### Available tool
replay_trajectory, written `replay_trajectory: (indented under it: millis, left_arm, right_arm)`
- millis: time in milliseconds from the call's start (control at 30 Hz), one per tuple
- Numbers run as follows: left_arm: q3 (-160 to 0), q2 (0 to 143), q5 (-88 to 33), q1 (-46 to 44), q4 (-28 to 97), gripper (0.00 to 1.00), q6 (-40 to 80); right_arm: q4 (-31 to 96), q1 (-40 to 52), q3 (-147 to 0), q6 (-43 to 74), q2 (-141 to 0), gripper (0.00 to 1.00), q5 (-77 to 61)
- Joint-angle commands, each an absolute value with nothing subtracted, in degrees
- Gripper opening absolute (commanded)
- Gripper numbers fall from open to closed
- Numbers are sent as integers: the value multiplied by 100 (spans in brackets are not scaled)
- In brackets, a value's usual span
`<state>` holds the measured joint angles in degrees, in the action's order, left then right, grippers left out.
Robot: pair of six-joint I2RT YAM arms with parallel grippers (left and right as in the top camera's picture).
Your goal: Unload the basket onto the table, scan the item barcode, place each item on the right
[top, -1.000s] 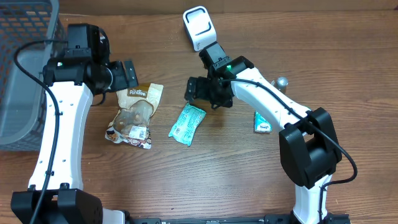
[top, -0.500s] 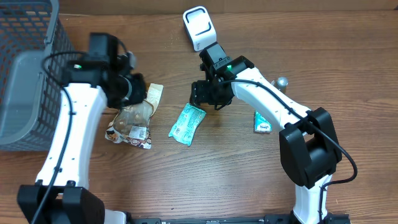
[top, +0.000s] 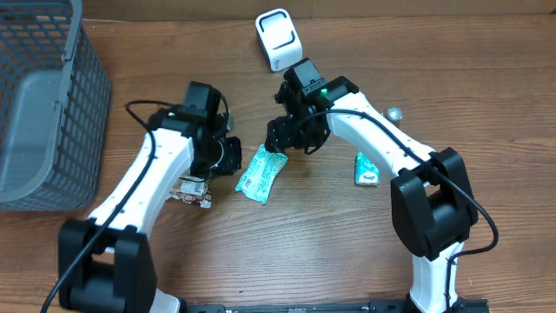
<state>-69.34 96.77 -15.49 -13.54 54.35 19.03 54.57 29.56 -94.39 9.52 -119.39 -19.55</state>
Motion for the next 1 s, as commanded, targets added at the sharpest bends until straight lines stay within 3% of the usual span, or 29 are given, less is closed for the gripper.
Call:
replay_trajectory:
  millis: [0, 633, 967]
  left_arm:
    - [-6871, 10055, -1597, -1431, 5334, 4, 2110]
    - [-6871, 11382, -1588, -1616, 4860, 4, 2080]
    - [-6871, 11382, -1417, -1616, 4862, 4, 2080]
  right_arm:
    - [5376, 2943, -9419, 694, -12234, 72, -2239]
    - [4956, 2945, -9089, 725, -12444, 72, -2394]
    - [4093, 2945, -8344, 1562, -12444, 63, -3253]
